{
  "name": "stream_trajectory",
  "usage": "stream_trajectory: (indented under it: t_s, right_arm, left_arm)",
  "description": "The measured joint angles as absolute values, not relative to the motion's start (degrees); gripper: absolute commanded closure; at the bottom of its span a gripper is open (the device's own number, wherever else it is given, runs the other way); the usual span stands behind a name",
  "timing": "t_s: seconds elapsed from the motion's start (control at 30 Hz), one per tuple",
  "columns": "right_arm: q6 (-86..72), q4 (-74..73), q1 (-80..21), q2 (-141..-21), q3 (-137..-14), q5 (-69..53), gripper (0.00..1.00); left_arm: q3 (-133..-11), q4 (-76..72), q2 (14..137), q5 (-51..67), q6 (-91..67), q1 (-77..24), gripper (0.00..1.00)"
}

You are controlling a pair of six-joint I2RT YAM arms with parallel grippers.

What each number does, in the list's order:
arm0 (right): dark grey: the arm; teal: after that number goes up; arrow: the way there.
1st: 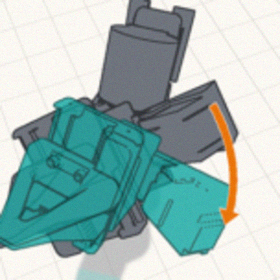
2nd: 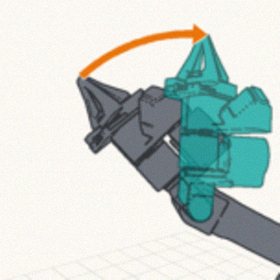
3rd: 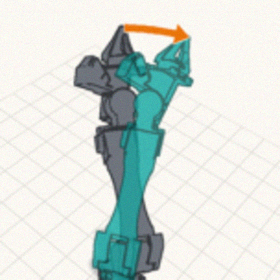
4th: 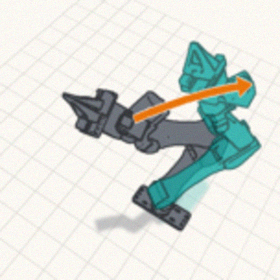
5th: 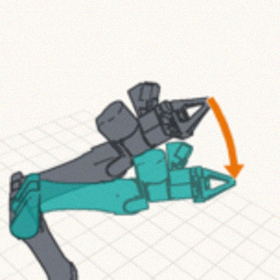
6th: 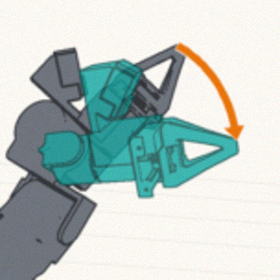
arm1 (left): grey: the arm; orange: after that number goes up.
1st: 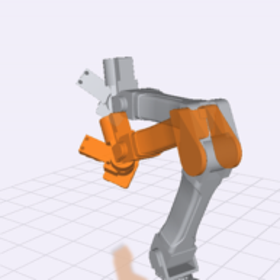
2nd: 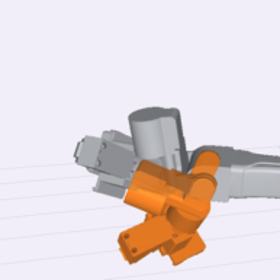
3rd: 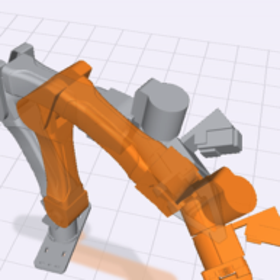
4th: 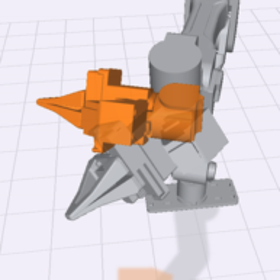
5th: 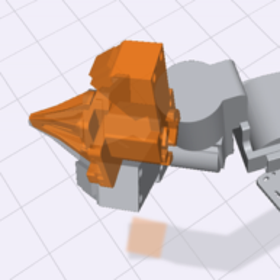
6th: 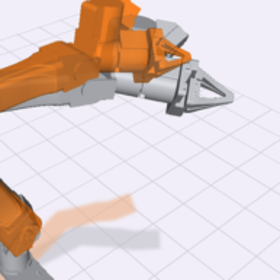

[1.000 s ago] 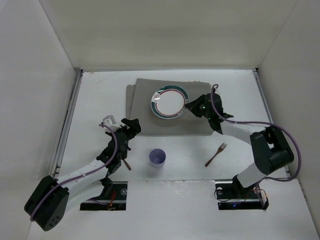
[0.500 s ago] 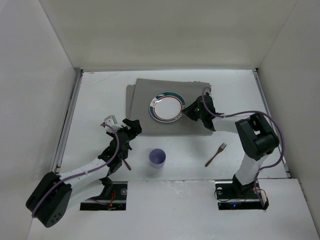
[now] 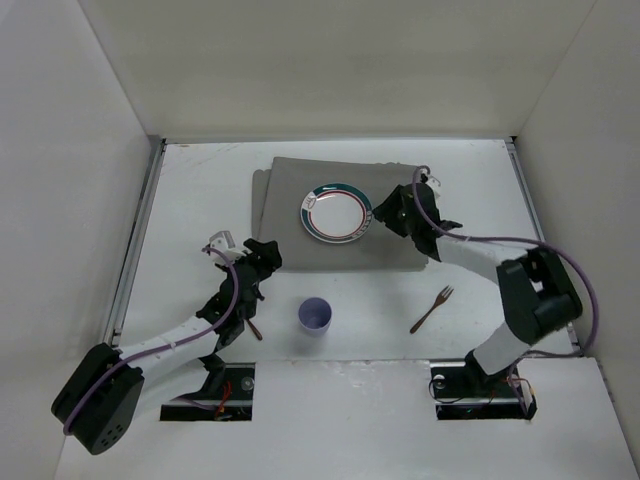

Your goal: Set the dinner table for one person

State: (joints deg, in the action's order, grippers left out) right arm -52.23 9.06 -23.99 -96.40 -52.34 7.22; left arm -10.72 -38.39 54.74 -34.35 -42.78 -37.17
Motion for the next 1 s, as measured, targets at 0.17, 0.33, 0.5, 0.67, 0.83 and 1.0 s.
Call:
stream_trajectory:
  t_s: [0.17,0.33,0.5,0.67,0.83,1.0]
  right_arm:
    - [-42.28,3.44,-31.29,-81.03,-50.76,10.79,0.88]
    - [-34.22,-4.14,-50.5,-69.65,-51.09,11.46,0.64]
    - [-31.33,-14.7,-61.01,-68.27,-53.19,12.69,0.49]
    - [-30.39,-22.11,-67.09,-72.2,-56.73,15.73,0.44]
    - [-29.98,-25.34,-70.26,-77.34,-58.98,16.58,0.45]
    - [-29.98,-26.68,-70.59,-82.43,-59.51,17.45,0.51]
  left_arm:
    - [-10.74,-38.39,54.74,-33.87,-42.17,-37.65,0.67]
    - [-10.74,-38.39,54.74,-33.43,-41.19,-39.07,0.7]
    - [-10.98,-38.54,55.07,-33.04,-40.73,-39.75,0.6]
    - [-10.98,-38.65,55.07,-33.04,-40.64,-39.81,0.55]
    - [-10.98,-38.76,55.05,-33.01,-40.58,-40.07,0.53]
    - [-10.98,-38.79,54.85,-33.01,-40.56,-40.14,0.52]
